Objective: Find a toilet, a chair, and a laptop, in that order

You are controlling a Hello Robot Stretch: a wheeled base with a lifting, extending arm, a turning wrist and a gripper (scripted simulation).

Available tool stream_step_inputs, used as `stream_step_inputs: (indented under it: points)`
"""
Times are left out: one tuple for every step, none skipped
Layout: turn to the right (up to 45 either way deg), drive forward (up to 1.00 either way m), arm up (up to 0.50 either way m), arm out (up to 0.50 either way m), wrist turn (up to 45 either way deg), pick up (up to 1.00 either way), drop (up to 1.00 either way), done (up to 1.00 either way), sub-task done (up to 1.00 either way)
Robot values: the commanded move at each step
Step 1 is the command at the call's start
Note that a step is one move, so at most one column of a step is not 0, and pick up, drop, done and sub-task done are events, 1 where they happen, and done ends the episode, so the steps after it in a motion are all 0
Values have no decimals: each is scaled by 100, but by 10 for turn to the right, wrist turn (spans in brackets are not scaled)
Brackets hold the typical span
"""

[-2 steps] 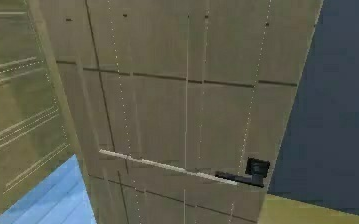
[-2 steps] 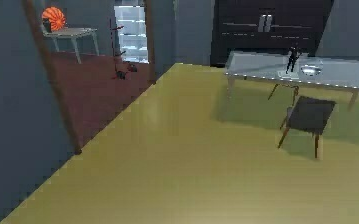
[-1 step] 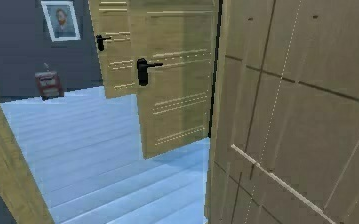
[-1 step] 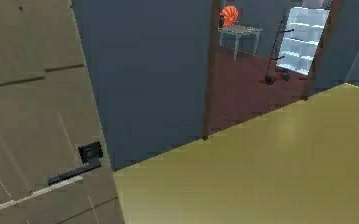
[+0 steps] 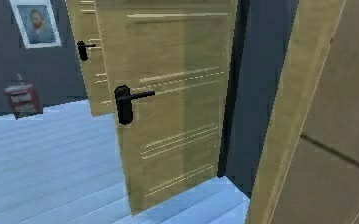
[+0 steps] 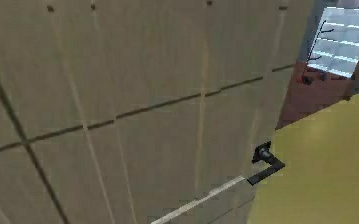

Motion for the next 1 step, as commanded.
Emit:
stream_step_inputs:
  points:
    - [-300,0,0,0,0,0,0,0,0]
